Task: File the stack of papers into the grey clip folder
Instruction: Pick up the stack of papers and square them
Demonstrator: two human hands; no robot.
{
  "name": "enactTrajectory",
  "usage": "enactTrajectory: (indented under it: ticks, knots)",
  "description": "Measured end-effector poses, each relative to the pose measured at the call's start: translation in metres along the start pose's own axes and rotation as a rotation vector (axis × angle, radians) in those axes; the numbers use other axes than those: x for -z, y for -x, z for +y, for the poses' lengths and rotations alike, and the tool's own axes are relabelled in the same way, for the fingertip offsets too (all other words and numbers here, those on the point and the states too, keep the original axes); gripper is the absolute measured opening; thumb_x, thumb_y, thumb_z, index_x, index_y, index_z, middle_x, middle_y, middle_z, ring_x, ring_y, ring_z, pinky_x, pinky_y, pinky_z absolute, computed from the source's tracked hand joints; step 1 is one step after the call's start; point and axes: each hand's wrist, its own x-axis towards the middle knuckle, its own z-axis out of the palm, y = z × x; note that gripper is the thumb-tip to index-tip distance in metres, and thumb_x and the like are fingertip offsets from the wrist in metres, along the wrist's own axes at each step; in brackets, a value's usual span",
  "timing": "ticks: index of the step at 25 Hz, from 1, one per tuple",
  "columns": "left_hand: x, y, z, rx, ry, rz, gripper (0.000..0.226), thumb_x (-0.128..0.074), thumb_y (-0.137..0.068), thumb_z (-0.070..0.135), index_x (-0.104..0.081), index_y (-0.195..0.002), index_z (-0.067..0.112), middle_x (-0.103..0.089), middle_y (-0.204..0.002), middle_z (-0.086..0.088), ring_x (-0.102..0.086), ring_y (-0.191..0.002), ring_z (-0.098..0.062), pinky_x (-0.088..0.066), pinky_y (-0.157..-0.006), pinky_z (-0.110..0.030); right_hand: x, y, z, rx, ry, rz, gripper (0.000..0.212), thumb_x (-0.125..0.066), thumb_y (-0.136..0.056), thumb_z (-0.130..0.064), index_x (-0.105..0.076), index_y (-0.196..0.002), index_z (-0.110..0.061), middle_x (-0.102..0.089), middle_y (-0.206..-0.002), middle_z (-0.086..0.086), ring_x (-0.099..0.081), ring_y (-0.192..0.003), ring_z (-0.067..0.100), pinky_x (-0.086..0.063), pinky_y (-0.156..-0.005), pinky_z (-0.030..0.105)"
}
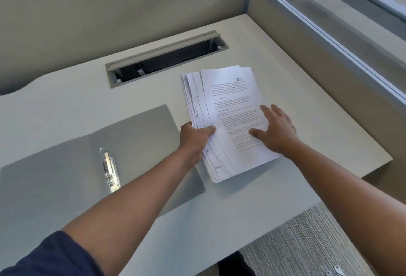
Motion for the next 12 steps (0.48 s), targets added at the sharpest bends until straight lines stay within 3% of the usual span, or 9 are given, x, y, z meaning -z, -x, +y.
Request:
enactTrajectory:
  ticks: [4,5,7,9,12]
  knots:
    - [0.070,0.016,0.011,0.004,0.078,-0.043,0.025,-0.084,-0.081,0.004,-0.077,-0.103,0.013,-0.081,-0.101,-0.002,-0.079,-0.092,-0.022,-0.064,-0.078,-0.038,0.001,-0.002,-0.026,-0.117,-0.427,-0.054,0.094,-0.080,-0.085,-0.041,-0.026,-0.159,-0.022,-0.039,-0.160,0.007,-0.045,-0.140,0.032,-0.040,-0.108,0.042]
    - [0.086,0.021,0.012,0.011,0.100,-0.055,0.027,-0.084,-0.080,0.002,-0.077,-0.105,0.011,-0.081,-0.103,-0.004,-0.078,-0.094,-0.025,-0.064,-0.080,-0.040,0.000,-0.001,-0.033,-0.137,-0.557,-0.112,0.088,-0.081,-0.084,-0.039,-0.034,-0.156,-0.020,-0.051,-0.151,0.007,-0.057,-0.129,0.032,-0.046,-0.102,0.042]
    - [0.118,0.031,0.014,0.023,0.128,-0.065,0.036,-0.086,-0.077,0.002,-0.074,-0.111,0.006,-0.080,-0.108,-0.009,-0.077,-0.100,-0.028,-0.062,-0.088,-0.046,-0.005,0.000,-0.047,-0.104,-0.782,-0.289,0.060,-0.081,-0.085,-0.031,-0.057,-0.139,-0.015,-0.070,-0.130,0.012,-0.073,-0.106,0.034,-0.058,-0.092,0.053]
    - [0.147,0.041,0.013,0.036,0.131,-0.053,0.048,-0.088,-0.075,0.004,-0.070,-0.119,0.001,-0.078,-0.113,-0.012,-0.075,-0.105,-0.030,-0.058,-0.095,-0.051,-0.013,0.002,-0.063,-0.059,-0.937,-0.498,0.037,-0.075,-0.091,-0.022,-0.067,-0.125,-0.010,-0.073,-0.123,0.017,-0.074,-0.103,0.039,-0.058,-0.089,0.060]
    - [0.183,0.051,0.008,0.055,0.154,-0.038,0.048,-0.086,-0.077,0.001,-0.069,-0.122,0.000,-0.076,-0.117,-0.014,-0.073,-0.109,-0.032,-0.056,-0.099,-0.054,-0.028,0.006,-0.086,-0.016,-1.068,-0.767,0.034,-0.065,-0.096,-0.014,-0.067,-0.129,-0.009,-0.068,-0.132,0.019,-0.067,-0.117,0.043,-0.057,-0.091,0.057]
